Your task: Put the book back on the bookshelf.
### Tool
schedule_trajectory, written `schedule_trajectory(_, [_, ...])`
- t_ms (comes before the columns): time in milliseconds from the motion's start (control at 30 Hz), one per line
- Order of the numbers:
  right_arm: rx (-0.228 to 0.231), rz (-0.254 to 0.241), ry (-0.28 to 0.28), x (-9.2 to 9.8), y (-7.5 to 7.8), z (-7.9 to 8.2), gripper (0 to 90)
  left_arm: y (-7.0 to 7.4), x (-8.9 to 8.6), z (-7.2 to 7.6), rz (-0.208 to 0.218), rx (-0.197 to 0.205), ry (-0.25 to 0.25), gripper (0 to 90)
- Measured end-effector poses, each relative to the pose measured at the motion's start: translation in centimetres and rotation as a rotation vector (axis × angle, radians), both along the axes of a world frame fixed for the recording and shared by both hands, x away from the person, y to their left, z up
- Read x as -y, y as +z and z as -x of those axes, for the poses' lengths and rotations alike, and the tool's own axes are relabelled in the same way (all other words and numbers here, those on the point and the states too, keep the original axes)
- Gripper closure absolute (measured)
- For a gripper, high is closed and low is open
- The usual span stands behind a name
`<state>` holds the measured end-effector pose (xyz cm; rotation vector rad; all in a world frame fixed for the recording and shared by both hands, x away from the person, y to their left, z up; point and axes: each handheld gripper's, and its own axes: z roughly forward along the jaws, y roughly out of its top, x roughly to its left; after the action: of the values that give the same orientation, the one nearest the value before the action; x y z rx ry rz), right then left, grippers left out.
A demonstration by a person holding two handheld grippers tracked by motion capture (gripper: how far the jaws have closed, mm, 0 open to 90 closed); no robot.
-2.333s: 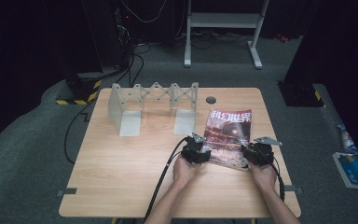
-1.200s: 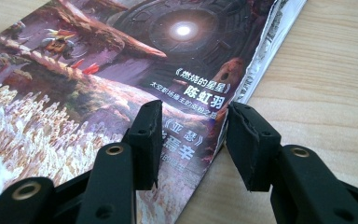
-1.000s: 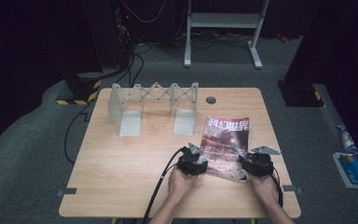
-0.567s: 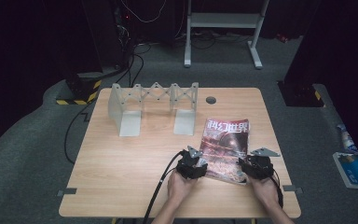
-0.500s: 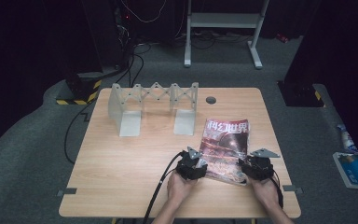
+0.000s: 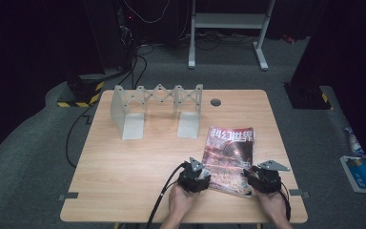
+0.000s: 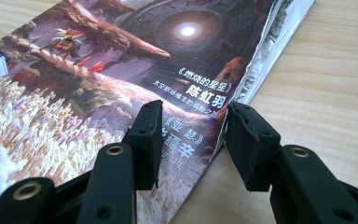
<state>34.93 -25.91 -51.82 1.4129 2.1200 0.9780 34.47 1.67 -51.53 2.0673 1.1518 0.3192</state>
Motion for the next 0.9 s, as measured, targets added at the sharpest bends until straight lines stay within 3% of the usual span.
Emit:
schedule_trajectory(167, [-0.006, 0.010, 0.028, -0.1, 0.1, 0.8, 56.3, -0.1, -0.3, 1.1, 0.006, 0.008, 0.001, 49.9])
schedule_trajectory(900, [-0.048, 0.054, 0.102, -0.7, 0.7, 2.9, 56.8, 0.6, -0.9, 4.1, -0.044, -0.054, -0.040, 49.9])
